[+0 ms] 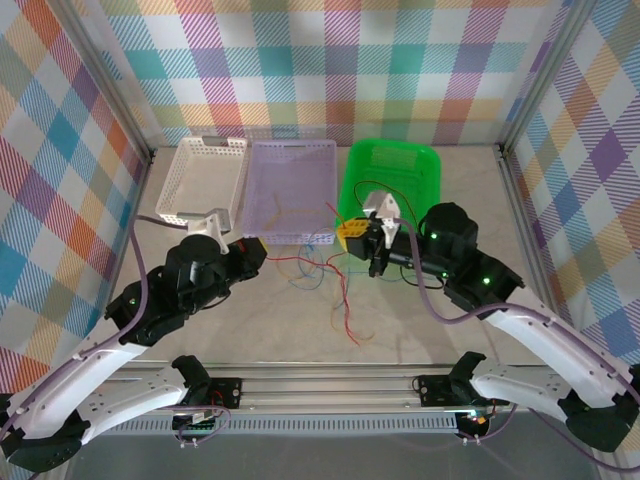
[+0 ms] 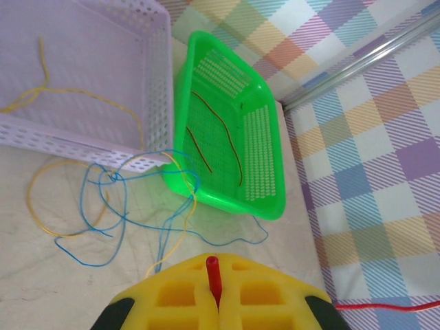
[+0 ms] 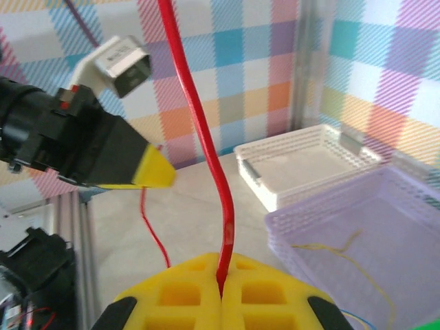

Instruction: Untangle the cables

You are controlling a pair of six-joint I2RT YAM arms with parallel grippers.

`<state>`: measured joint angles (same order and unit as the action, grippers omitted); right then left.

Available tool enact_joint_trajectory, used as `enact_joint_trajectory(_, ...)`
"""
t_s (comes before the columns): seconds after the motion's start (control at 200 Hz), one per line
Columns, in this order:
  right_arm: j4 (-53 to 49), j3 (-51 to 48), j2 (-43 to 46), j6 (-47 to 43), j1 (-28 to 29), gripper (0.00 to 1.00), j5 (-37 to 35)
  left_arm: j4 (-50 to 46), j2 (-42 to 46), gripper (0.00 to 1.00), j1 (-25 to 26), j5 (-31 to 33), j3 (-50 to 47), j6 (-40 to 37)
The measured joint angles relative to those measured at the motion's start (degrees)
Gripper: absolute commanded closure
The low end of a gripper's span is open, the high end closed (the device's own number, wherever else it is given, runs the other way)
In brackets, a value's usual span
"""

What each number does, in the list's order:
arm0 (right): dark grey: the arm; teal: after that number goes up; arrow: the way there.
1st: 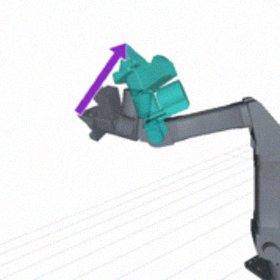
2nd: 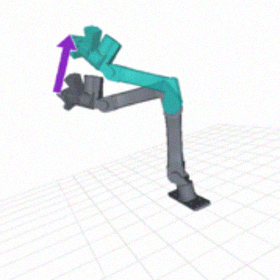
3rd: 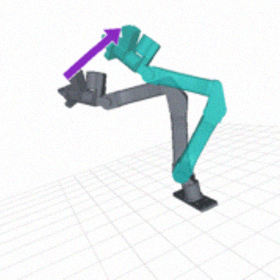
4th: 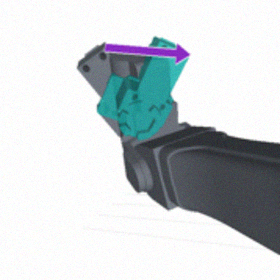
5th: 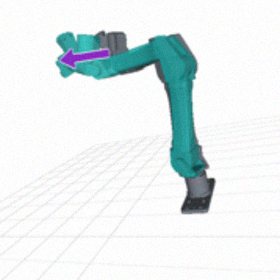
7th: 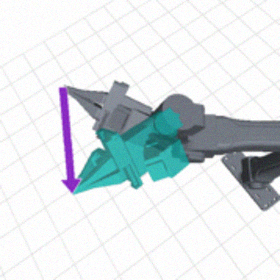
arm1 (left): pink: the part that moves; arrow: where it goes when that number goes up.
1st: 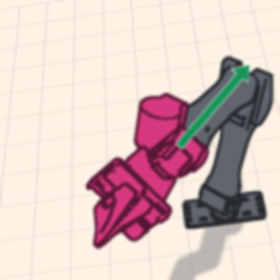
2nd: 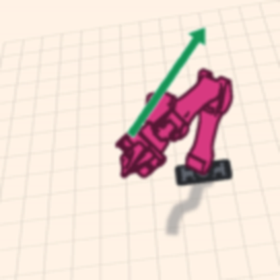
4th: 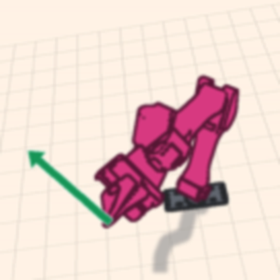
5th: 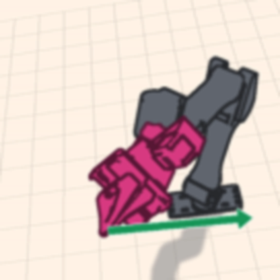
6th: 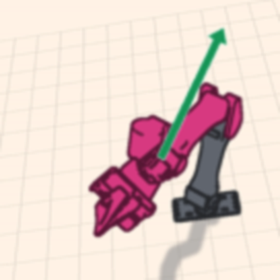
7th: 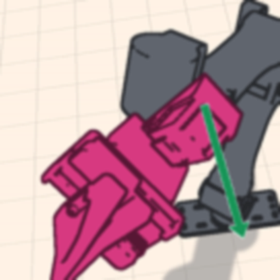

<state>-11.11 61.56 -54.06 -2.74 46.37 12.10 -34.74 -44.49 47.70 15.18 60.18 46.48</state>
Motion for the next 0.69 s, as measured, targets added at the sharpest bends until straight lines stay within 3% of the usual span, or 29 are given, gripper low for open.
enact_joint_trajectory(0.415,-6.36,7.3,2.01,-2.75,-3.13,1.0,-22.58,-6.95,5.42,1.0,-0.15,7.85,4.46,-9.92)
enact_joint_trajectory(0.695,-12.76,13.4,2.8,2.08,-14.84,1.0,-36.24,-17.22,13.44,1.0,-0.28,18.08,5.01,-14.99)
